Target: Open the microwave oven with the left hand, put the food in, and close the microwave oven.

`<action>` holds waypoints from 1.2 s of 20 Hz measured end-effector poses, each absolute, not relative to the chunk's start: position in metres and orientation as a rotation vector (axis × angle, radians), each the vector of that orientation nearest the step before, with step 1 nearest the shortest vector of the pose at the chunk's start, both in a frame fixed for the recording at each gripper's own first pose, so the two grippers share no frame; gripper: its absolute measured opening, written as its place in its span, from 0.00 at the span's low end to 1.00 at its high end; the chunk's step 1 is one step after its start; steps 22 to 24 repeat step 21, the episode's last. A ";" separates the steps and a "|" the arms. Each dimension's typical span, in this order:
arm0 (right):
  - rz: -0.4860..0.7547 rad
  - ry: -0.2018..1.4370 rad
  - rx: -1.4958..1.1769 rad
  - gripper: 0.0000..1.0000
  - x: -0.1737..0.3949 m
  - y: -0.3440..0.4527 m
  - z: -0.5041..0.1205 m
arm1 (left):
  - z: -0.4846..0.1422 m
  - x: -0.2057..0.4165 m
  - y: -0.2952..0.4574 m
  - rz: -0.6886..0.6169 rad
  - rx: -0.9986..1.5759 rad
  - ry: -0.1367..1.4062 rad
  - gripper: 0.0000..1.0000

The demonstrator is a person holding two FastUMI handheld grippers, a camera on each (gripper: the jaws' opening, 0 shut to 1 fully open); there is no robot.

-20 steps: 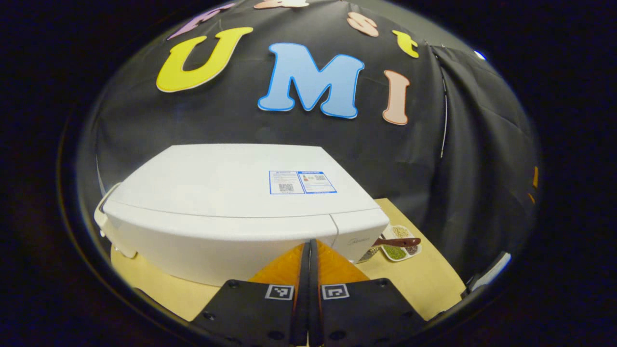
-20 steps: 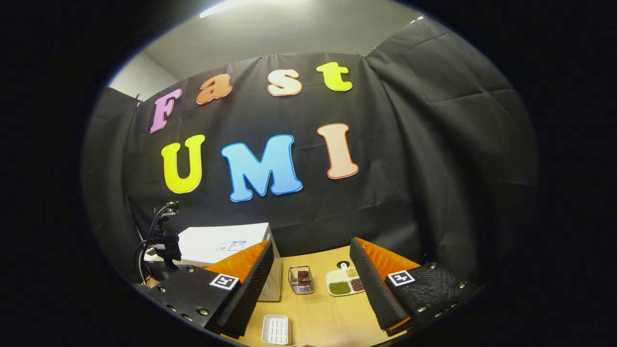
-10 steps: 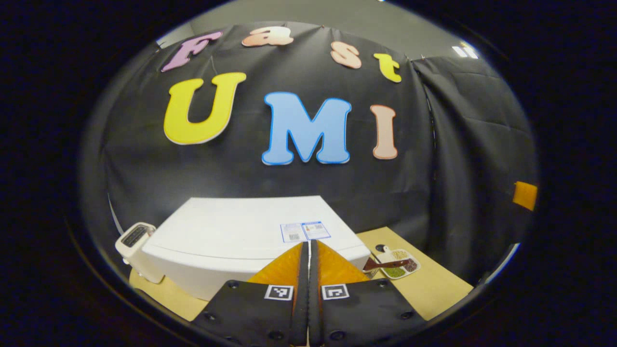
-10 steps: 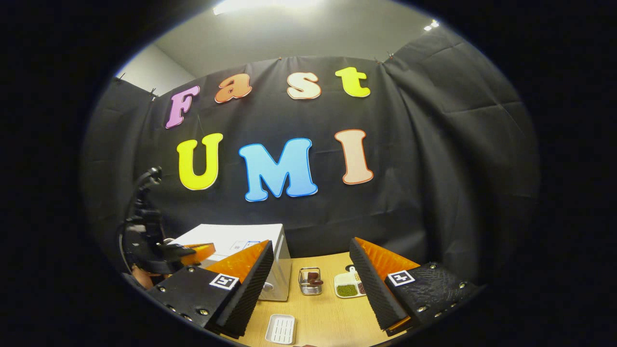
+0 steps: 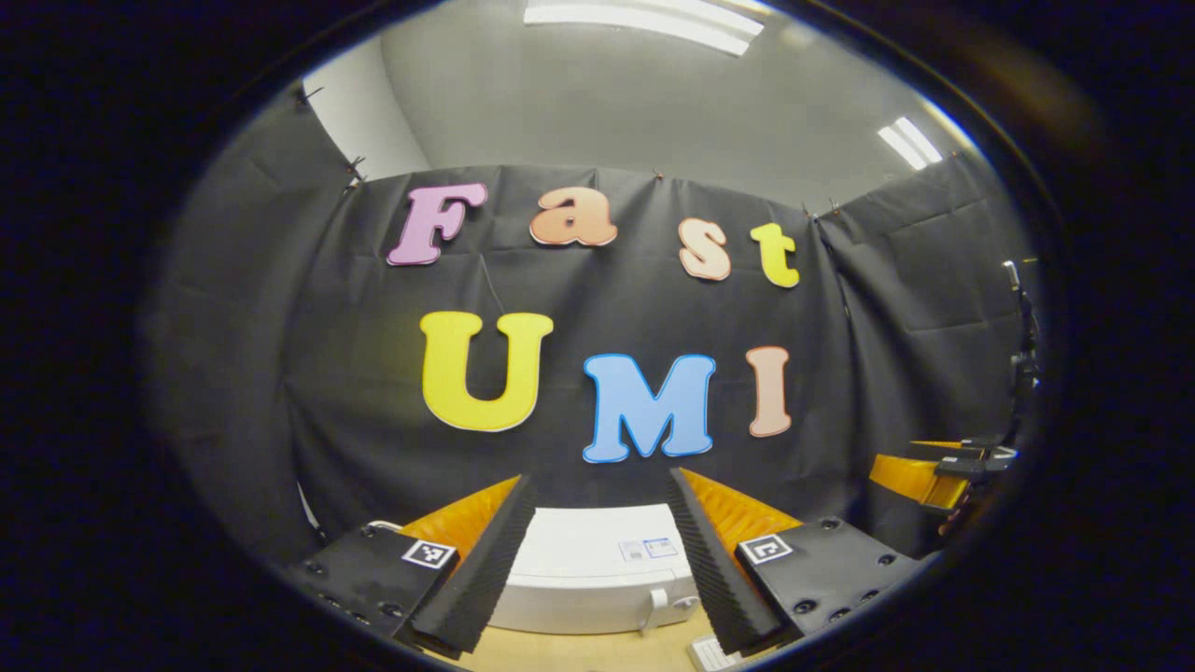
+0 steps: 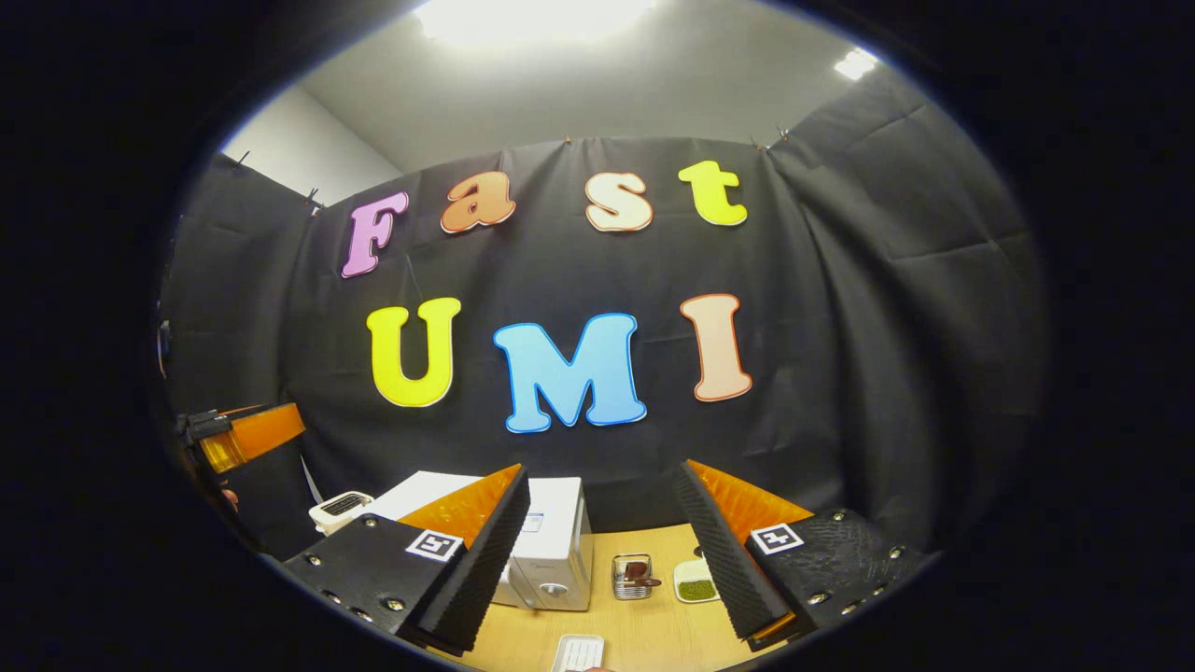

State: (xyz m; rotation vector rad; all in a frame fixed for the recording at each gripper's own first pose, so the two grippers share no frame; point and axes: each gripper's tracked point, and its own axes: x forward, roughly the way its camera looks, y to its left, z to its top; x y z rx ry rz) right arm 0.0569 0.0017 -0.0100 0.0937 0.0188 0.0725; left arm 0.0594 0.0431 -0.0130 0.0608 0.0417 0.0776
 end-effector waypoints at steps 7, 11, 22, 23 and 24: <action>0.071 -0.009 0.059 0.96 0.024 0.032 0.008 | 0.005 0.014 0.081 0.088 0.035 0.028 0.96; 0.052 -0.006 0.037 0.96 0.004 0.045 0.006 | 0.012 -0.003 0.087 0.056 0.051 0.019 0.96; 0.025 -0.016 0.060 0.96 -0.008 0.050 0.010 | 0.015 -0.015 0.085 0.032 0.084 0.006 0.97; 0.025 -0.016 0.060 0.96 -0.008 0.050 0.010 | 0.015 -0.015 0.085 0.032 0.084 0.006 0.97; 0.025 -0.016 0.060 0.96 -0.008 0.050 0.010 | 0.015 -0.015 0.085 0.032 0.084 0.006 0.97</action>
